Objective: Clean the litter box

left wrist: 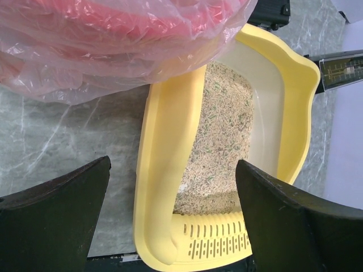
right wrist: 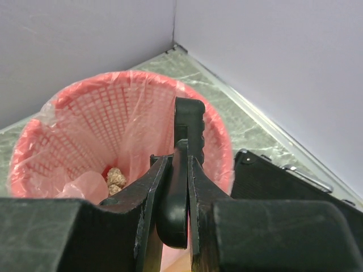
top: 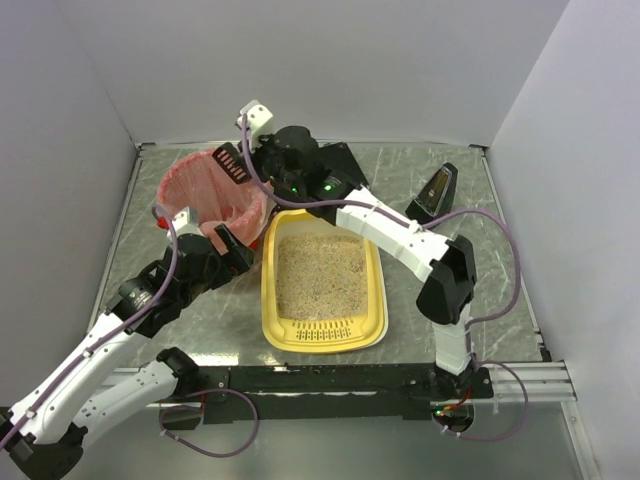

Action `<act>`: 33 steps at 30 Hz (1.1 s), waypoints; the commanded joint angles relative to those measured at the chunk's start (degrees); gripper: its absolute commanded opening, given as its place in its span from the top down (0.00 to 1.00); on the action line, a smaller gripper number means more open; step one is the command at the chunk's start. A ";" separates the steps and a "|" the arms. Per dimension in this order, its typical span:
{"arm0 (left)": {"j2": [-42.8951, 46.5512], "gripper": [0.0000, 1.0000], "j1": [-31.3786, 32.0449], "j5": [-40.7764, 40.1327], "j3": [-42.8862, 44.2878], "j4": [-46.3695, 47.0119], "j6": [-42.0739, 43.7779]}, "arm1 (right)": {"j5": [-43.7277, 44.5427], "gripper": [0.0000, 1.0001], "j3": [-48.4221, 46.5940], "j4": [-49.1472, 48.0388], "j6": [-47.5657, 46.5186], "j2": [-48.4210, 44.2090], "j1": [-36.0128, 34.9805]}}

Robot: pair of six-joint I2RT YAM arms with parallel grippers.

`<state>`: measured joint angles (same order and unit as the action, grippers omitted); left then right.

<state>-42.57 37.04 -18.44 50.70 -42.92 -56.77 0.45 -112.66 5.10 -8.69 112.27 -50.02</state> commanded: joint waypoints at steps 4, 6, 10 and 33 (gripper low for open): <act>-1.02 0.03 -0.21 2.53 -0.60 4.33 0.61 | 3.76 1.00 2.44 -0.04 6.30 -12.94 1.59; -1.64 0.03 -0.21 3.32 -1.04 5.21 1.13 | 5.96 1.00 3.59 4.89 13.32 -16.37 2.90; -1.91 0.03 -0.30 5.25 -2.62 8.97 1.93 | 3.08 1.00 9.36 21.66 27.38 -25.75 9.92; -3.40 0.03 -0.65 9.03 -4.20 10.66 4.04 | 36.20 1.00 -11.09 80.77 44.29 -5.49 -1.83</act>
<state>-46.65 36.77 -9.26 46.70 -32.67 -53.63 33.15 -119.85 72.12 32.62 104.16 -49.84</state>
